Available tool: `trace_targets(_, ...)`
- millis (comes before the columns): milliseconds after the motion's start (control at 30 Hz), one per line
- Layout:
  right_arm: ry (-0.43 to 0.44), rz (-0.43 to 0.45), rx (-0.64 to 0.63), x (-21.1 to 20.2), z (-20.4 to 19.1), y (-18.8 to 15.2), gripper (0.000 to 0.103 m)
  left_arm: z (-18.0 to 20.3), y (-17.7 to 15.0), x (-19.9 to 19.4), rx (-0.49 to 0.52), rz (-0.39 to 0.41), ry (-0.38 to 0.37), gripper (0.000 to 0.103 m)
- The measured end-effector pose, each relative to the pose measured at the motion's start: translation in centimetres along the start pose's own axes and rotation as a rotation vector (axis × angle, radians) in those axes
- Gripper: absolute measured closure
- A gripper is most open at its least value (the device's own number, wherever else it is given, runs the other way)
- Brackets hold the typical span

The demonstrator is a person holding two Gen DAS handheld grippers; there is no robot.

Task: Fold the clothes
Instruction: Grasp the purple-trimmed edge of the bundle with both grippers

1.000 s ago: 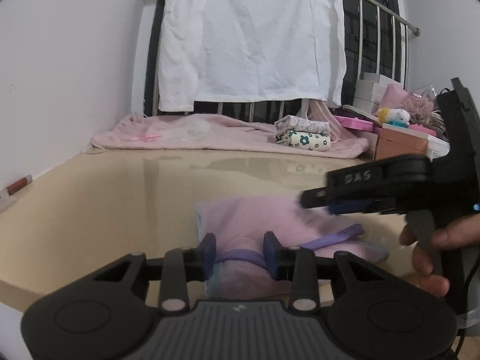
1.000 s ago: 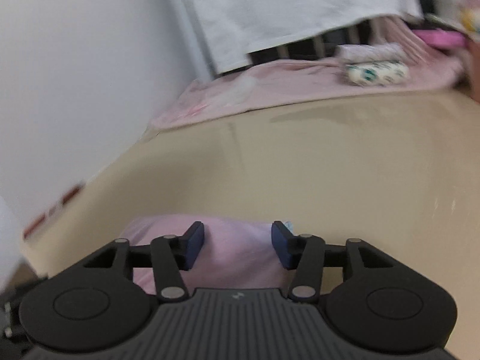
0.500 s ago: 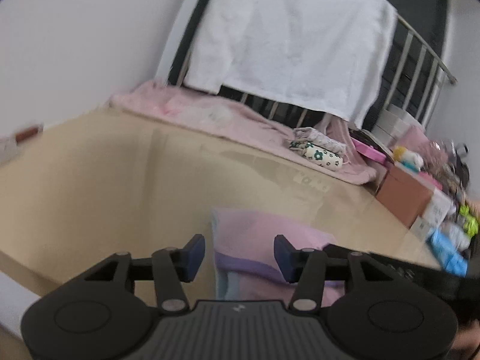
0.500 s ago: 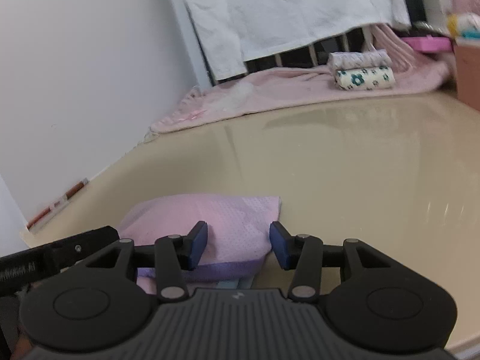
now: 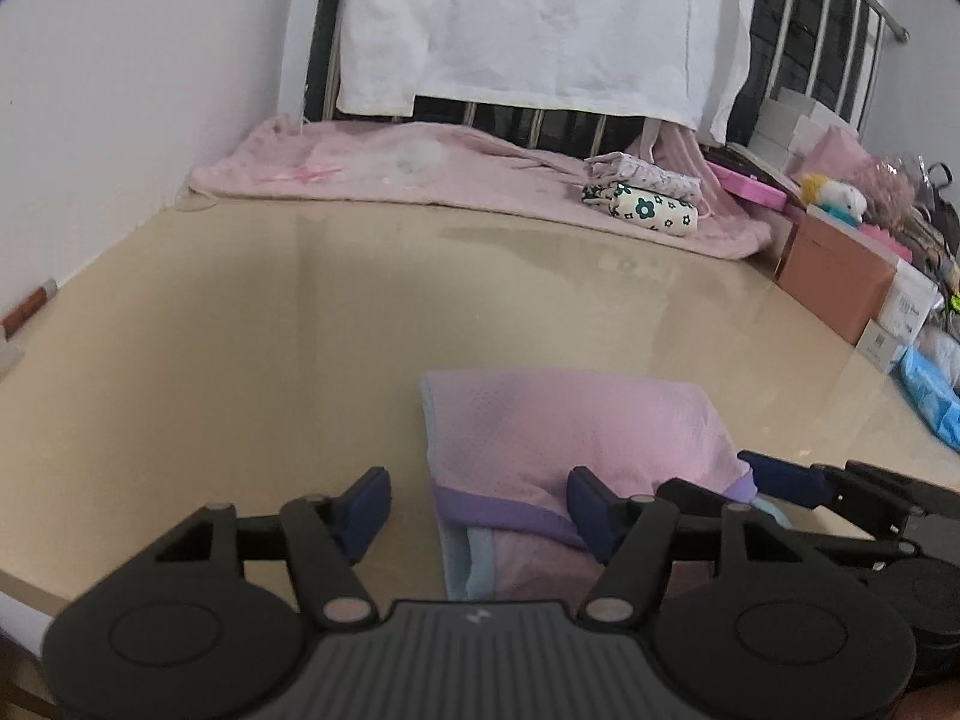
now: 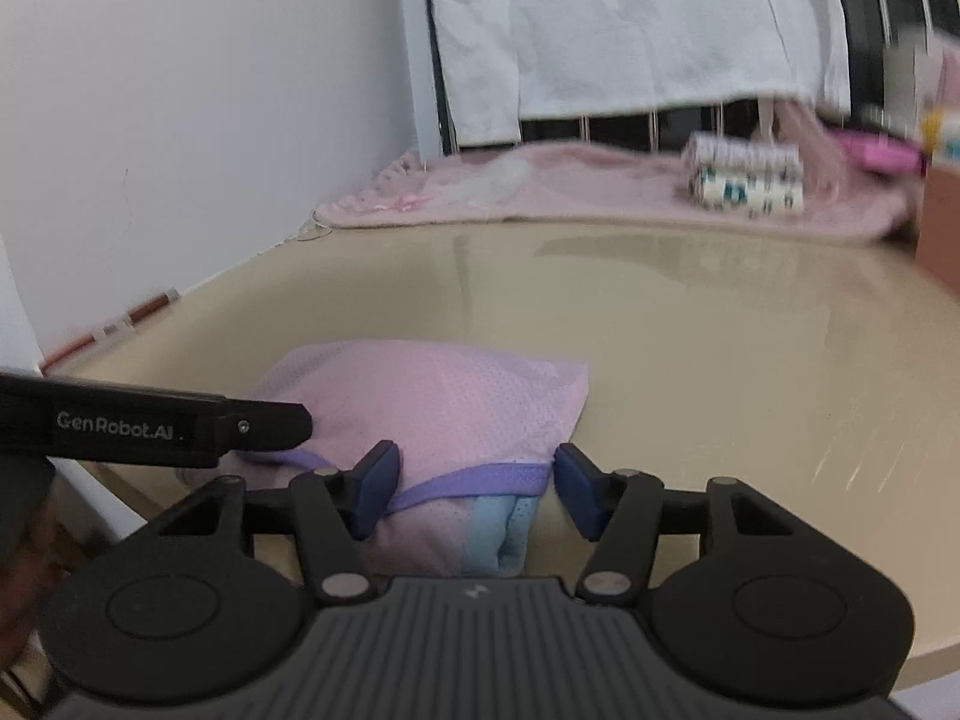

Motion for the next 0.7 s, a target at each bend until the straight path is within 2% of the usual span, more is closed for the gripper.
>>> trace_targets(67,-0.003,0.008,0.008,-0.2,0.0,0.1,0.045,0.1,0.3,0.0,-0.017,-0.015,-0.022,0.052)
trace_targets(200,0.024,0.001,0.09,-1.0,0.9,1.2,0.045,0.5,0.4,-0.2,-0.01,-0.024,0.012,0.046)
trace_targets(333,-0.011,-0.035,0.038,-0.2,0.3,0.7,0.046,1.4,0.5,-0.3,0.053,-0.038,0.028,0.048)
trace_targets(433,-0.035,0.003,-0.017,-0.3,-0.5,-0.1,0.048,1.9,0.6,-0.4,0.084,-0.048,0.02,0.058)
trace_targets(467,-0.036,0.007,-0.022,-0.3,-0.6,-0.2,0.049,2.1,0.7,-0.4,0.093,-0.049,0.015,0.065)
trace_targets(533,-0.017,0.003,-0.011,-0.4,-0.5,-0.2,0.057,2.4,0.7,-0.3,0.111,-0.05,-0.005,0.075)
trace_targets(667,0.006,0.0,-0.01,-0.5,-0.5,-0.3,0.066,2.9,0.5,-0.4,0.129,-0.043,-0.005,0.08)
trace_targets(700,0.013,0.001,-0.013,-0.5,-0.7,-0.3,0.073,2.8,0.5,-0.4,0.122,-0.041,-0.013,0.082)
Point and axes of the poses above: each gripper's, at about its wrist camera, not at the fingertips, and x roughly the way its jaws point, z to its right, y to its top, the point moved 1 cm from there along x, roughly the way its jaws point, and after that the axes turned 4 degrees about x, right-handed, at the moved point
